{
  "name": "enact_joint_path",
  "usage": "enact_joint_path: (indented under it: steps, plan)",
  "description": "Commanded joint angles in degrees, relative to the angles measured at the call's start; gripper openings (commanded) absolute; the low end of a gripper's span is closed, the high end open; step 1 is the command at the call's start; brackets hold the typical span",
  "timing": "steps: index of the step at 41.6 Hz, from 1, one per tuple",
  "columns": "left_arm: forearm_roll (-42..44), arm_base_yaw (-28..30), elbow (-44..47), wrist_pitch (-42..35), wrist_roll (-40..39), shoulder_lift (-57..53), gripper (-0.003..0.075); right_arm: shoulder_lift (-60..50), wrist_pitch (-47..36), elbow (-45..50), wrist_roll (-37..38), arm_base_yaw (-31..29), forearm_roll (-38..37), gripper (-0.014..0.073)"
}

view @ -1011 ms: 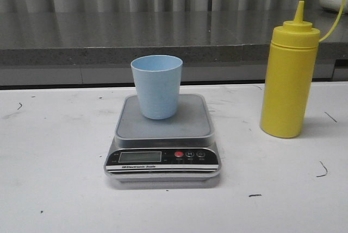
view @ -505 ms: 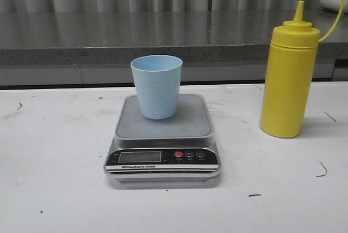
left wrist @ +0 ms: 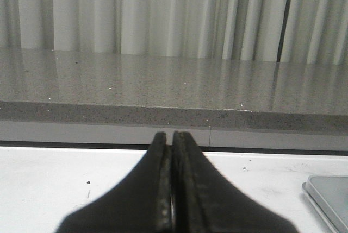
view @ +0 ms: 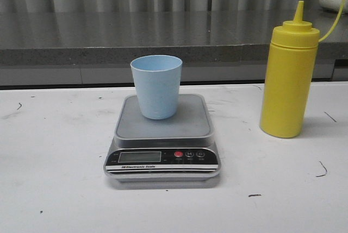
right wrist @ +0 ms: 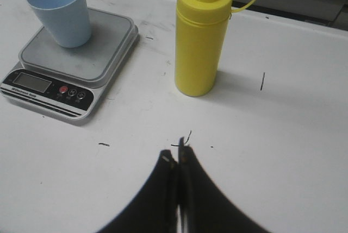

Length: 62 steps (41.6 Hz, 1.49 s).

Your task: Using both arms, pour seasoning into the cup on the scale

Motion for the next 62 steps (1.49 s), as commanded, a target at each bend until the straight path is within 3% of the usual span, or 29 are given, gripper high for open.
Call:
enact_joint_path:
  steps: [1,24,30,62]
  plan:
    - [0.14,0.0,1.29,-4.58,-0.36,-1.07,-0.002,0.23,-3.88,-1.34,-0.64,-0.14,0.32,-0.0068]
    - [0.04,0.0,1.29,-4.58,0.04,-0.97,-0.002,0.23,-3.88,-1.34,-0.64,-0.14,0.32,-0.0068]
    - [-2.43,-0.25,1.29,-4.5,4.33,-0.97,-0.002,0.23,-3.88,-1.34,-0.64,-0.14,0.32,-0.0068]
    - [-2.43,-0.79,1.29,-4.5,4.11,-0.97,-0.002,0.23,-3.88,-1.34,-0.64,-0.14,0.32,-0.0068]
